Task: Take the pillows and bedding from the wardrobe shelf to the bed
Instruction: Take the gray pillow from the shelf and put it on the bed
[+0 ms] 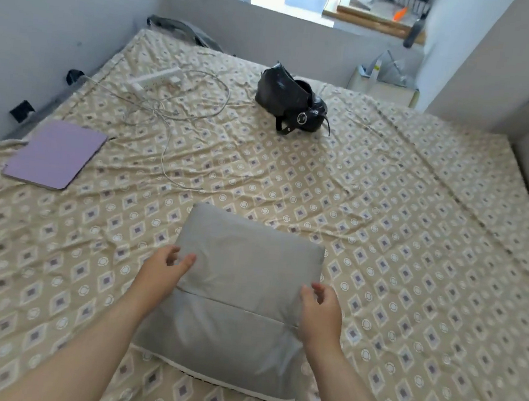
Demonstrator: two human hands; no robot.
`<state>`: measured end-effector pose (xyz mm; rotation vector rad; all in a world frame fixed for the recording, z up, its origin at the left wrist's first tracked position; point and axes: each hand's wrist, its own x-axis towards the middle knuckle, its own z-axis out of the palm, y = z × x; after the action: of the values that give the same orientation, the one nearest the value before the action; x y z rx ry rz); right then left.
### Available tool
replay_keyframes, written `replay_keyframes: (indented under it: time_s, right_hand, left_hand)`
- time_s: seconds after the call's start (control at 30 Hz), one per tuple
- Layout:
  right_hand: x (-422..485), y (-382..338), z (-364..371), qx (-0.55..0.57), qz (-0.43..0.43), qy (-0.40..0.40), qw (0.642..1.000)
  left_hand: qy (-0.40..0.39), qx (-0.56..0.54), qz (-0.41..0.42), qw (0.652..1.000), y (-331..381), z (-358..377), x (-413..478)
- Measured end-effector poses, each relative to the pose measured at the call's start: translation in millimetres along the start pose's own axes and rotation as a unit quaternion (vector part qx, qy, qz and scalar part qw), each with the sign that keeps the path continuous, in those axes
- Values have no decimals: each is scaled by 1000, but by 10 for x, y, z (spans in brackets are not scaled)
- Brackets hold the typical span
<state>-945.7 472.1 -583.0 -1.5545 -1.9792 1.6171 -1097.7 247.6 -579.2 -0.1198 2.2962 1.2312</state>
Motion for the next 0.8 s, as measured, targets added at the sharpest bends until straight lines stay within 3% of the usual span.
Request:
replay_keyframes:
  time_s: [0.13,0.23,0.37,0.47,0.8]
  right_hand:
    - [-249,-828,-86,51,-23,-46,997]
    - [-608,-1467,-105,61,-80,-111,989]
    - [-1019,-2023,-162,90,-123,-162,975]
    - [-1396,-2292,-257,98,-154,-220,958]
    - [-2697,-2838,-938,115,-314,-411,848]
  left_hand:
    - [-7,-100,26,995,533,-447,-351]
    - [41,-154,52,986,918,-853,-697]
    - [112,-285,35,951,1260,-1243,-1157]
    - [165,-331,68,927,1397,-1458,-1713]
    - [299,-436,153,835,1558,-1675,-3947]
